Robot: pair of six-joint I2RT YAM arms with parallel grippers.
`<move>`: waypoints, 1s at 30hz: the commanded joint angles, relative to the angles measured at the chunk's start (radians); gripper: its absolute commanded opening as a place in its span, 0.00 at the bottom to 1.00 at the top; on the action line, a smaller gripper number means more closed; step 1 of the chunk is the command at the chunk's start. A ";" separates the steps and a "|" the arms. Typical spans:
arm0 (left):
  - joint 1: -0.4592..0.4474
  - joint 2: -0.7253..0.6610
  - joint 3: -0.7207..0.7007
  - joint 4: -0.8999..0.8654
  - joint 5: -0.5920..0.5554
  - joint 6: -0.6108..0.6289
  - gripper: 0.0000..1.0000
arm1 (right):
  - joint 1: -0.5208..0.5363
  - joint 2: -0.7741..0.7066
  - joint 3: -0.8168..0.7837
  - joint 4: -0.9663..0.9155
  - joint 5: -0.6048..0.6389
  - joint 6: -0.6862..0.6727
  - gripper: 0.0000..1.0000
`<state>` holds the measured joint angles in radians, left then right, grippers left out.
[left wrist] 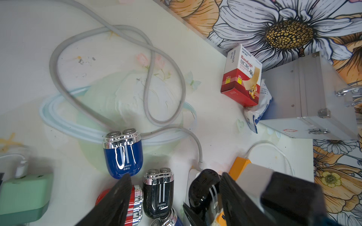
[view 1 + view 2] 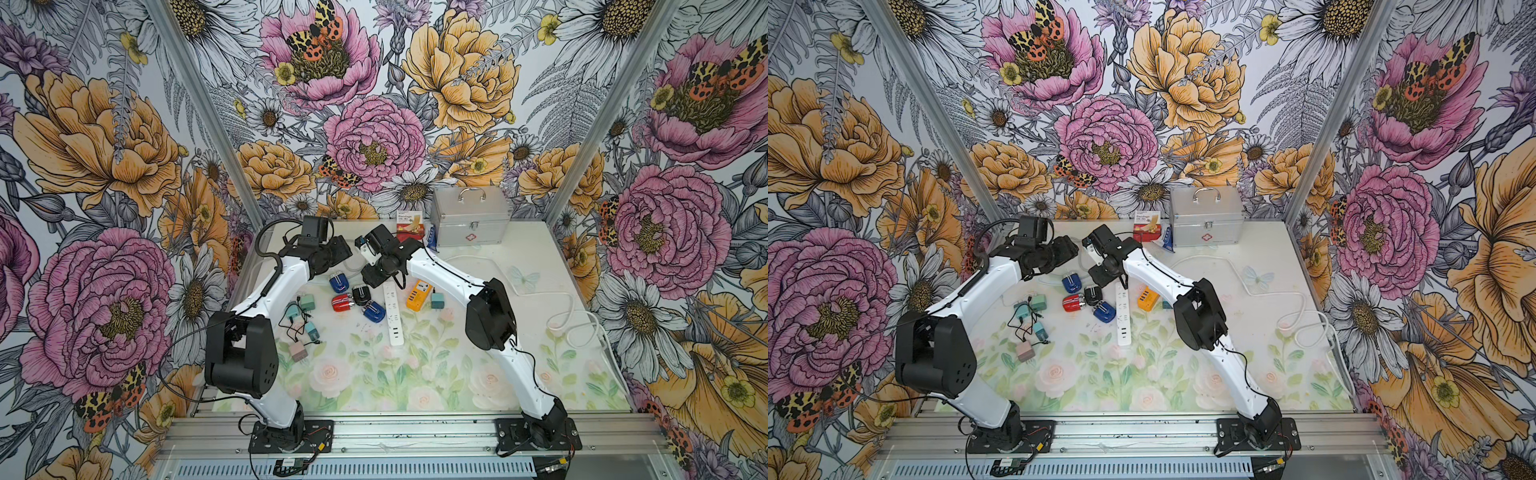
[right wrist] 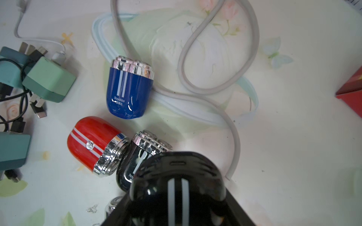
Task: Unplug the electric shaver
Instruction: Place the electric shaver at the center of the board.
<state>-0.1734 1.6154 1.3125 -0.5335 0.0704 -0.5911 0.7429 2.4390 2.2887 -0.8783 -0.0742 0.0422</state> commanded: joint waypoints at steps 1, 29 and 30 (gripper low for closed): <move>0.008 -0.050 -0.017 0.001 -0.002 0.031 0.72 | -0.007 0.031 0.041 0.035 0.034 -0.014 0.32; 0.022 -0.057 0.021 -0.053 0.052 0.048 0.72 | -0.007 0.081 0.055 0.048 -0.041 0.098 0.42; 0.023 -0.061 0.022 -0.054 0.055 0.050 0.72 | -0.007 0.073 0.053 0.042 -0.045 0.117 0.42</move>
<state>-0.1650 1.5806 1.2999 -0.5697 0.0948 -0.5690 0.7330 2.5042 2.3054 -0.8524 -0.1062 0.1020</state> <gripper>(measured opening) 0.720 0.592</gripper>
